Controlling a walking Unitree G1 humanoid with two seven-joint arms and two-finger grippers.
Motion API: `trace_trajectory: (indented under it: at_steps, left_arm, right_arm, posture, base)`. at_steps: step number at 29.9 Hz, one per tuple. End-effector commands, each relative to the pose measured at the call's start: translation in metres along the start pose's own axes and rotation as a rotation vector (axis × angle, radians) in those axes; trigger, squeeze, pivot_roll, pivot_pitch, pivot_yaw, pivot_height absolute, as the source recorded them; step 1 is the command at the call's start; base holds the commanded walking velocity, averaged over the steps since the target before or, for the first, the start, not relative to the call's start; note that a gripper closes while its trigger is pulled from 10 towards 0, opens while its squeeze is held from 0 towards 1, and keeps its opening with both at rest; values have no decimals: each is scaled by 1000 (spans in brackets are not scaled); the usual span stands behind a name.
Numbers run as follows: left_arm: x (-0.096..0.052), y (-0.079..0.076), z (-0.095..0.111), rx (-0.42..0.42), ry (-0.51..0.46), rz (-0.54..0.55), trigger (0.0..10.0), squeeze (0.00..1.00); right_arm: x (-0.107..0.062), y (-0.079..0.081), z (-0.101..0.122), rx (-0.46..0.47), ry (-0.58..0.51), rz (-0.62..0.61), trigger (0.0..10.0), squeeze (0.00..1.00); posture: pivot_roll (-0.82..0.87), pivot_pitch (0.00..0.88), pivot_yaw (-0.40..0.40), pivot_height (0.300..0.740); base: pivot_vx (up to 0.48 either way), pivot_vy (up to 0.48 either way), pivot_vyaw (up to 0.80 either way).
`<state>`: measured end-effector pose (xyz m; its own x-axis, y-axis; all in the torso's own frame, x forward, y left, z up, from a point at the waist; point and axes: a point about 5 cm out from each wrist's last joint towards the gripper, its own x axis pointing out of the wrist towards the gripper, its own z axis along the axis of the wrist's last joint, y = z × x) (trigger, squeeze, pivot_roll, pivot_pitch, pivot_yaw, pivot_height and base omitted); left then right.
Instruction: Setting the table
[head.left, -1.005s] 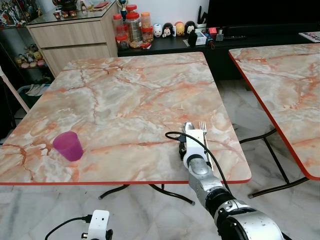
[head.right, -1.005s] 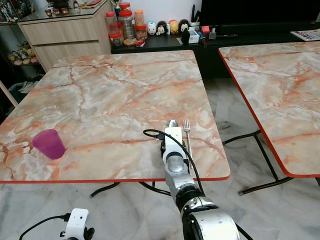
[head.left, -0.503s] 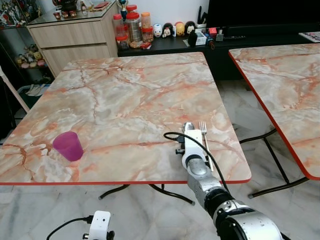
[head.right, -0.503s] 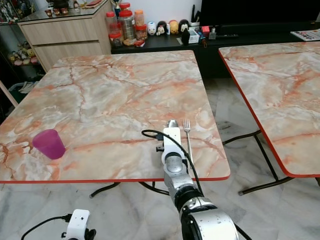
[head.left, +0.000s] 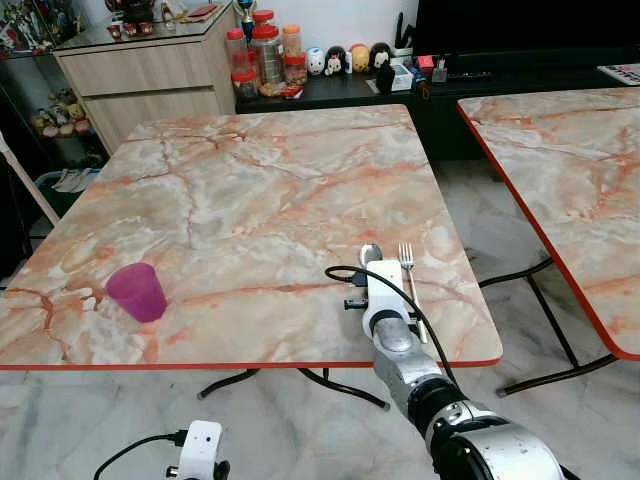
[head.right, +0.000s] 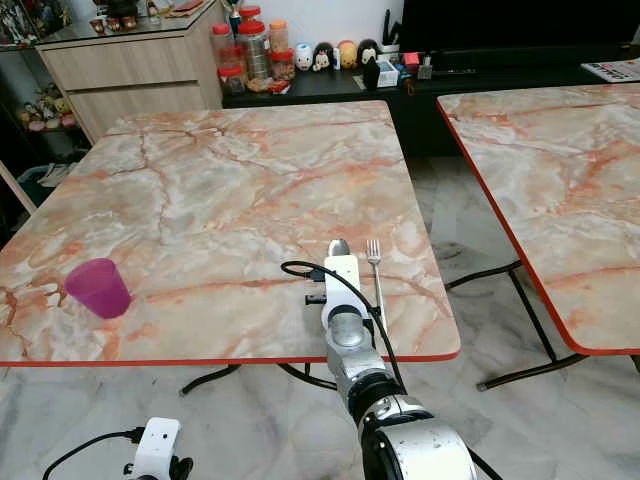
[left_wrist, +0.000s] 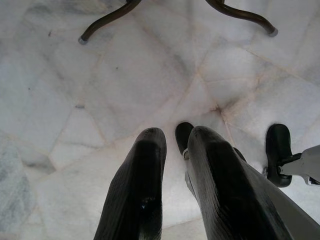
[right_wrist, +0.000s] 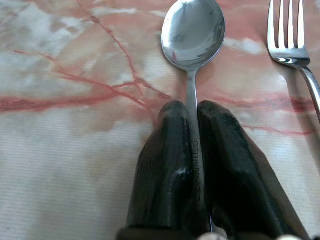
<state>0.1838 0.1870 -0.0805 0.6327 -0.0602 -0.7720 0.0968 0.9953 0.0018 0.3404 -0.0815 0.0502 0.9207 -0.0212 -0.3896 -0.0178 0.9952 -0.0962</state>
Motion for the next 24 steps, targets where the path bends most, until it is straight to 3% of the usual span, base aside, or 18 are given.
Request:
trace_trajectory:
  at_steps: [1, 8, 9, 10, 15, 19, 24]
  left_arm:
    - [-1, 6, -2, 9, 14, 24, 10000, 0]
    - [0, 7, 4, 6, -7, 61, 10000, 0]
    - [1, 7, 5, 4, -10, 63, 10000, 0]
    - [1, 7, 6, 5, -12, 66, 10000, 0]
    - [1, 7, 7, 5, -17, 74, 10000, 0]
    - [2, 8, 10, -2, -28, 99, 10000, 0]
    - [2, 7, 10, 9, -24, 119, 10000, 0]
  right_arm:
    - [-1, 3, -3, 15, 5, 9, 0, 0]
    - [0, 8, 26, 34, -145, 43, 0, 0]
    - [0, 9, 32, 30, -175, 53, 7216, 0]
    - [0, 9, 38, 26, -208, 61, 10000, 0]
    - [0, 9, 48, 21, -269, 61, 10000, 0]
    - [-6, 11, 78, -7, -463, 95, 10000, 0]
    - [-9, 8, 84, -23, -530, 101, 10000, 0]
  posture:
    - [-17, 0, 80, 740]
    - [-22, 0, 81, 740]
    - [-22, 0, 81, 740]
    - [-23, 0, 82, 740]
    - [-23, 0, 82, 740]
    - [-22, 0, 83, 740]
    - [-29, 0, 82, 740]
  base:
    - [0, 0, 0]
    - [0, 0, 0]
    - [0, 0, 0]
    - [0, 0, 0]
    - [0, 0, 0]
    - [0, 0, 0]
    - [0, 0, 0]
